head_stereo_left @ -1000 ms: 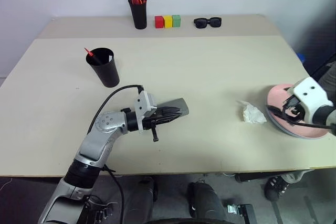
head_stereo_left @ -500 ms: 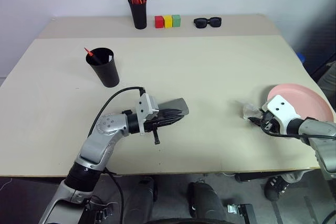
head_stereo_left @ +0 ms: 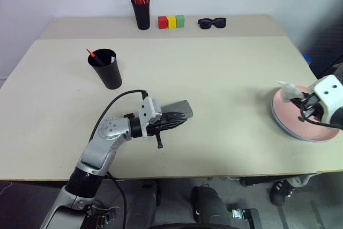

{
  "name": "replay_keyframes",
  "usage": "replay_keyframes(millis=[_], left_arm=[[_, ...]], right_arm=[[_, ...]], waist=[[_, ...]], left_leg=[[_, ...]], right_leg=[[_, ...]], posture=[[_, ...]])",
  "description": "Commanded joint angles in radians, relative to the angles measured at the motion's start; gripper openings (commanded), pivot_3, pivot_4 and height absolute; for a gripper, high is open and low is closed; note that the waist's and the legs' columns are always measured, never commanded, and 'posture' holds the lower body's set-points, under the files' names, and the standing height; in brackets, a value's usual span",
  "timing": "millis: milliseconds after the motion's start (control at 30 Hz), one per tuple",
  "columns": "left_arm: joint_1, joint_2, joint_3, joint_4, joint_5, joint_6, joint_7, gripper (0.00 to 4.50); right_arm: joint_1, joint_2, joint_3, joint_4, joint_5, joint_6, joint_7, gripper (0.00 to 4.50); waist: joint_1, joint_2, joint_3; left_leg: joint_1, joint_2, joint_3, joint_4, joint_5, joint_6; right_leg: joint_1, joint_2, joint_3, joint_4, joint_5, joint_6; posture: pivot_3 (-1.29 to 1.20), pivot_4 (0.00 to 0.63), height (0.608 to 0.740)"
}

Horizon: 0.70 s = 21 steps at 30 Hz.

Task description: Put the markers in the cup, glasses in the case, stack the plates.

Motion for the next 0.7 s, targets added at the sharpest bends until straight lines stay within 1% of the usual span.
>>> replay_keyframes(millis=[33,67,100,133,233,367,467,600,700], left_arm=[[0.004,0.018,0.033,-0.021,-0.027,-0.008,-0.019,0.5],[0.004,0.022,0.034,-0.023,-0.03,-0.006,-0.023,0.5],[0.004,0.024,0.035,-0.025,-0.032,-0.005,-0.025,0.5],[0.001,0.024,0.035,-0.026,-0.033,-0.002,-0.025,0.5],[0.005,0.029,0.044,-0.032,-0.036,0.001,-0.021,0.5],[0.013,0.036,0.087,-0.019,-0.024,-0.016,0.025,0.5],[0.033,0.057,0.166,-0.012,-0.034,-0.013,0.073,0.5],[0.152,0.135,0.323,-0.056,-0.055,0.0,0.118,0.5],[0.25,0.165,0.413,-0.097,-0.07,0.006,0.146,0.5]], right_arm=[[0.003,-0.02,0.012,0.075,-0.039,-0.021,-0.02,1.08],[0.003,-0.022,0.021,0.083,-0.047,-0.027,-0.02,1.41],[0.001,-0.023,0.027,0.088,-0.053,-0.032,-0.021,1.84],[-0.005,-0.025,0.031,0.092,-0.055,-0.035,-0.022,2.38],[-0.014,-0.022,0.04,0.049,-0.049,-0.058,-0.011,3.84],[-0.063,0.002,0.05,0.005,-0.001,-0.098,0.02,3.84],[-0.11,0.046,0.063,-0.039,0.068,-0.073,0.043,3.84],[-0.168,0.129,0.126,-0.084,0.145,-0.062,0.083,3.84],[-0.2,0.168,0.168,-0.084,0.175,-0.071,0.114,3.84]], waist=[[0.0,0.0,0.0],[0.0,0.0,0.0],[-0.001,0.001,0.0],[-0.003,0.001,0.0],[-0.003,0.002,0.0],[-0.005,0.002,0.0],[-0.004,0.002,0.0],[-0.017,0.001,0.0],[-0.02,0.002,0.0]], left_leg=[[0.0,0.0,0.0,0.0,0.0,0.0],[0.0,0.0,0.0,0.0,0.0,0.0],[0.0,0.0,0.0,0.0,0.0,0.0],[0.0,0.0,0.0,0.0,0.0,0.0],[0.0,0.0,0.001,0.0,0.0,0.0],[0.0,0.0,0.001,0.0,0.0,0.0],[0.0,0.0,0.0,0.0,0.0,0.0],[0.0,0.001,-0.003,-0.001,0.0,0.0],[0.0,0.001,-0.004,-0.002,0.0,0.0]], right_leg=[[0.0,0.0,0.0,0.0,0.0,0.0],[0.0,0.0,0.0,0.0,0.0,0.0],[0.0,0.0,0.0,0.0,0.0,0.0],[0.0,0.0,0.0,0.0,0.0,0.0],[-0.001,0.0,0.001,0.0,0.0,0.0],[-0.001,0.0,0.0,0.0,0.0,0.0],[-0.001,0.0,0.0,0.0,0.0,0.0],[-0.001,0.001,0.0,0.001,0.0,0.0],[-0.002,0.0,0.0,0.0,0.0,0.0]], posture=[[0.0,0.15,0.74],[0.0,0.15,0.74],[0.0,0.15,0.74],[0.0,0.15,0.74],[0.0,0.15,0.74],[0.0,0.15,0.74],[0.0,0.15,0.74],[0.0,0.15,0.74],[0.0,0.15,0.74]])
